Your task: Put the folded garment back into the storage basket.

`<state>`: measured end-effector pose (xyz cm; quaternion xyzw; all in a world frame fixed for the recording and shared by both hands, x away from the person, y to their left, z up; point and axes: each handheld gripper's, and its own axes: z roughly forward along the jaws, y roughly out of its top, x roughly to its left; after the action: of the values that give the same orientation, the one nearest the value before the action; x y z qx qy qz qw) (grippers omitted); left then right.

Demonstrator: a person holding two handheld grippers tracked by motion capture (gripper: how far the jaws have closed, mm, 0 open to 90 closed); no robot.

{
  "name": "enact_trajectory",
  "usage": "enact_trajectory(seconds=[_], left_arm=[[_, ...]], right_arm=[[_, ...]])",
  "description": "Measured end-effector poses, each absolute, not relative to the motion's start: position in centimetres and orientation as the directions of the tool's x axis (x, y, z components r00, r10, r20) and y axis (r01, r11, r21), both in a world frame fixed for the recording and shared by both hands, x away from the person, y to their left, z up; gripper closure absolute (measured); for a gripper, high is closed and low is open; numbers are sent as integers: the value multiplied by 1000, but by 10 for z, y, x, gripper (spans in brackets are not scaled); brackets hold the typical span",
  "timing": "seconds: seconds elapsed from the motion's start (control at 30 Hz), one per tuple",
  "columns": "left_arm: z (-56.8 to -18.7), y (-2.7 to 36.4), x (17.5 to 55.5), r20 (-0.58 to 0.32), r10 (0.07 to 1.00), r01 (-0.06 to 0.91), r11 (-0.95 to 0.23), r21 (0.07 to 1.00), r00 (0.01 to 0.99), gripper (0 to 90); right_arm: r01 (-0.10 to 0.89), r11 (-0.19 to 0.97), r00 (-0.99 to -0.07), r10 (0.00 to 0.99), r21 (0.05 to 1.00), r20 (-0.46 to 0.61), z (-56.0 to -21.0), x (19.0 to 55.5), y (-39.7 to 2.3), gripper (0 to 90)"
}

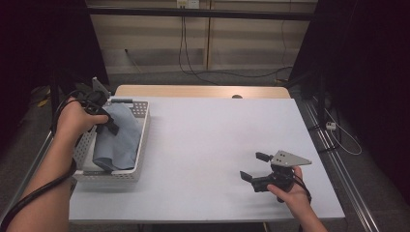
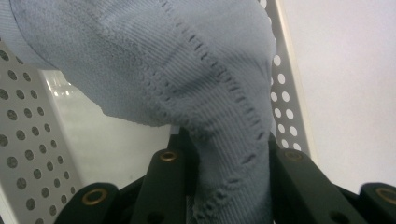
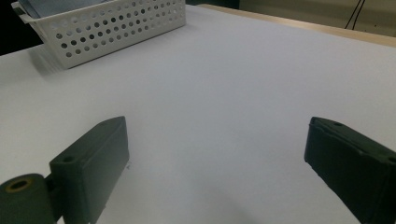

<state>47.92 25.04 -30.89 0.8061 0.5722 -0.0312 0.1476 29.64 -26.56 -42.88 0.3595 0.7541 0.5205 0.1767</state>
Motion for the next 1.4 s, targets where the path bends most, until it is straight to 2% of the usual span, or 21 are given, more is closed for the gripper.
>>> enact_trajectory(seconds=[0.8, 1.4], left_arm=[[-325, 242, 482, -226, 919, 938, -278, 207, 322, 719], [-330, 242, 485, -241, 916, 929, -255, 269, 321, 599]], right_arm=[[354, 200, -683, 723, 914, 106, -428, 296, -266, 62], [355, 203, -683, 722, 913, 105, -428, 296, -265, 63]])
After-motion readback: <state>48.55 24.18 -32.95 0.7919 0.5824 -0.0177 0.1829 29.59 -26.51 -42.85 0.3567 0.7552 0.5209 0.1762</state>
